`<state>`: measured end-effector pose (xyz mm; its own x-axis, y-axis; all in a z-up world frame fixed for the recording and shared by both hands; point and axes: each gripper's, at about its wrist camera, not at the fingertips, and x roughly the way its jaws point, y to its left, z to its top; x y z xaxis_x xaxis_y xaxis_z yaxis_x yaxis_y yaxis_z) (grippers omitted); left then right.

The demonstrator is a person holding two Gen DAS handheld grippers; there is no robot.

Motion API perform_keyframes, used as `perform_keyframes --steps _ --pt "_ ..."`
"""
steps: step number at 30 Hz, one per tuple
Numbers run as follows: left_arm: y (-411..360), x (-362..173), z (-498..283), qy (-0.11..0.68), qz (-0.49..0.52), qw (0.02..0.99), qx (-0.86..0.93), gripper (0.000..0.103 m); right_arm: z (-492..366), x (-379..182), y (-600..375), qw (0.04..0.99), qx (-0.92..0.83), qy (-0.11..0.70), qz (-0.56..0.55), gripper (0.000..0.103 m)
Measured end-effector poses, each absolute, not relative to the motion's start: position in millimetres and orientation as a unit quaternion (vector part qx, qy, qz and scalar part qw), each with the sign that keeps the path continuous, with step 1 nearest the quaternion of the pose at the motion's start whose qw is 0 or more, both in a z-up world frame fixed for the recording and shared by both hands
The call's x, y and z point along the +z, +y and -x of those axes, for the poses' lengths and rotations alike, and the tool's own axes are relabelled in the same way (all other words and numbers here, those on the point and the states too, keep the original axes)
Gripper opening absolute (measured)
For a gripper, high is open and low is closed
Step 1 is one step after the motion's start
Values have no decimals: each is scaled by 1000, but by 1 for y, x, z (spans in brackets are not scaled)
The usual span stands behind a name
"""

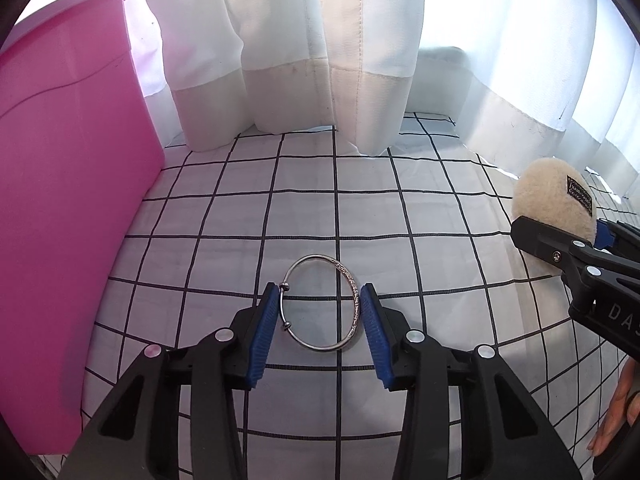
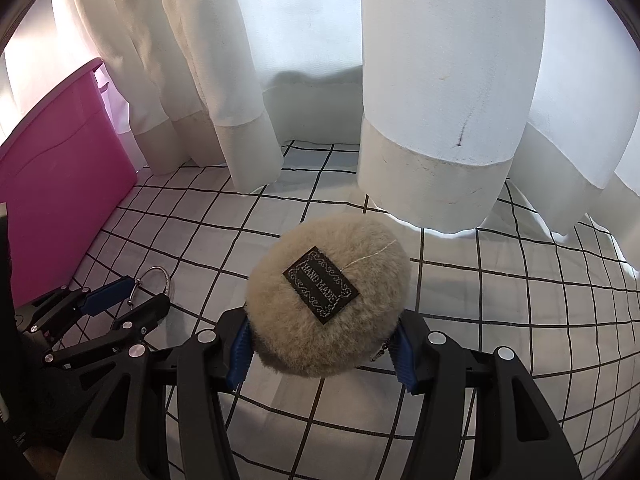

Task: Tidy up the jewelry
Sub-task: 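Carry small bangle and pom-pom into the pink tub and open both tools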

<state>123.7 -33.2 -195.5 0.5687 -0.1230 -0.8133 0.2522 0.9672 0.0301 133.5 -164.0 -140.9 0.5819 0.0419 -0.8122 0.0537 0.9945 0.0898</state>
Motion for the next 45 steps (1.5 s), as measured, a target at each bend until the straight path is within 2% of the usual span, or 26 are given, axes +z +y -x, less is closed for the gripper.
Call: perform_keyframes --steps 17,33,45 --pt "-15 -153 -110 416 -19 900 -127 41 -127 -126 -161 892 2 447 -59 55" --pt "8 -57 -94 346 5 932 -103 41 -129 -32 -135 923 49 379 -31 55" --pt "55 18 -86 284 17 958 -40 41 -151 36 -72 937 132 323 2 55"
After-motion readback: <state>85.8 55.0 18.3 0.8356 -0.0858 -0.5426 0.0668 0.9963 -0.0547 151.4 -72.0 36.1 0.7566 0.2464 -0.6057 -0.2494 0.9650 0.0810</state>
